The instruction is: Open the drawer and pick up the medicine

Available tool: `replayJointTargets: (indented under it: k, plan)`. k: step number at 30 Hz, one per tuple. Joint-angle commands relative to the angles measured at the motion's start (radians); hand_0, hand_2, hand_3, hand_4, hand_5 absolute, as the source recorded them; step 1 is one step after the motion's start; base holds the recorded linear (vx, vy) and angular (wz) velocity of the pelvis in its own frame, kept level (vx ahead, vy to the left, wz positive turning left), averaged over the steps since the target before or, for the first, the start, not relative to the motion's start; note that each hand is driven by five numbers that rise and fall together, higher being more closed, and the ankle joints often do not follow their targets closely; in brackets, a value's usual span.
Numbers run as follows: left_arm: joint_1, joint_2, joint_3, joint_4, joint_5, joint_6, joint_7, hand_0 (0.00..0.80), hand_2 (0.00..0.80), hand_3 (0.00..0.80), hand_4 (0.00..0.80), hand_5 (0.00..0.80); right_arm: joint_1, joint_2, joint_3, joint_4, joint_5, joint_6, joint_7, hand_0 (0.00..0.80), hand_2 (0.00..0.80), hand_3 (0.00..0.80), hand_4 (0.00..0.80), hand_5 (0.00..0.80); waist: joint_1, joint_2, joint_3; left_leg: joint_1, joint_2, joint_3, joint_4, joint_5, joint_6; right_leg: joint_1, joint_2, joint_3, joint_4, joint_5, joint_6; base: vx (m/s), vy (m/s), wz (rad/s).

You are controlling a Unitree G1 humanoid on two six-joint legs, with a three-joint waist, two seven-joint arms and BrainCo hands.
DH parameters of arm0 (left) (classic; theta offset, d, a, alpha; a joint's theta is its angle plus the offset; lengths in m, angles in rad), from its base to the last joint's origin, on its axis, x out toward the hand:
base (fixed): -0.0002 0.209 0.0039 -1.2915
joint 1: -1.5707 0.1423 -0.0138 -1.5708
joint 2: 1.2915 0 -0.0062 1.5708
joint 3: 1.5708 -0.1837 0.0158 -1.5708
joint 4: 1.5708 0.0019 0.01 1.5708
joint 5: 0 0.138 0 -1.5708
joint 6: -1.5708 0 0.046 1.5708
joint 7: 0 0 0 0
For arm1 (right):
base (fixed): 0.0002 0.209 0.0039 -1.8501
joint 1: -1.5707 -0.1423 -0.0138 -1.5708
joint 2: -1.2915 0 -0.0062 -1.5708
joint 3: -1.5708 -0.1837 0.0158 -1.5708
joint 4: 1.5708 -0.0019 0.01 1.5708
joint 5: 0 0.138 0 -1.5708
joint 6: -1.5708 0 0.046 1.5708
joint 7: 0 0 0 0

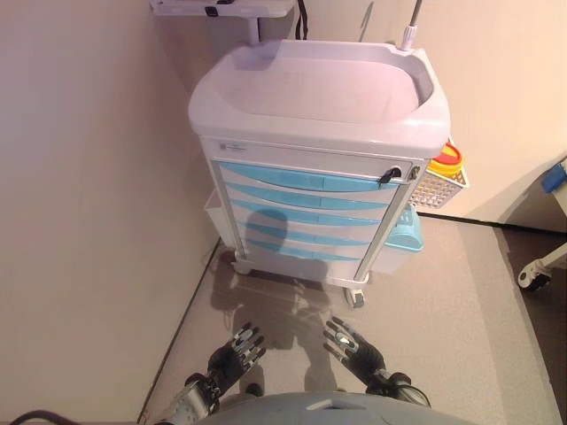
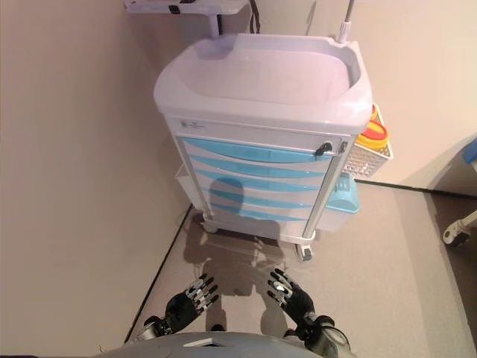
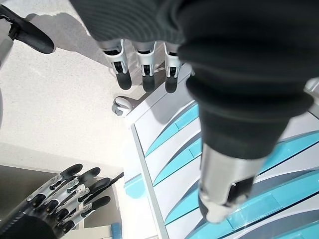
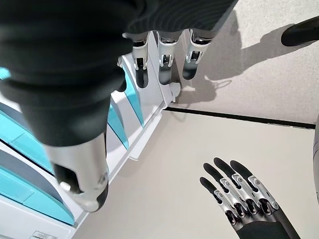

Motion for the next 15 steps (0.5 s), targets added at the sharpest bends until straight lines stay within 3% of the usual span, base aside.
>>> replayJointTargets:
  k: [1,10,15]
  plan:
    - [-0.078,-0.031,-0.014,0.041,-0.024,-0.014,-0.018,0.0,0.0,0.0,0.0,0.0,-0.055,0.002,0.028,-0.007,0.008,-0.02,0.011,0.0,0.0,0.0,0.0,0.0,0.0,0.0,0.033,-0.021,-0.022,-0.03,0.006,-0.045,0.01,0.003,-0.056,-0.055,0.127,-0.066,0.034,0.0,0.0,0.0]
    - [-0.068,-0.04,0.001,0.022,-0.134,0.009,-0.039,0.0,0.0,0.0,0.0,0.0,-0.044,-0.015,0.009,-0.008,0.014,-0.004,0.002,0.0,0.0,0.0,0.0,0.0,-0.004,0.007,0.06,-0.026,-0.019,-0.027,0.017,-0.044,0.007,-0.014,-0.071,-0.049,0.144,-0.065,0.035,0.067,0.052,0.0]
    - [-0.098,-0.059,-0.002,0.008,-0.216,0.007,-0.061,0.0,0.0,0.0,0.0,0.0,-0.047,-0.037,0.01,-0.036,0.016,0.0,-0.006,0.0,0.0,0.0,0.0,0.0,-0.014,0.013,0.117,-0.109,-0.038,-0.024,0.135,-0.08,0.015,-0.103,-0.099,-0.024,0.208,-0.067,0.029,0.021,0.137,-0.06]
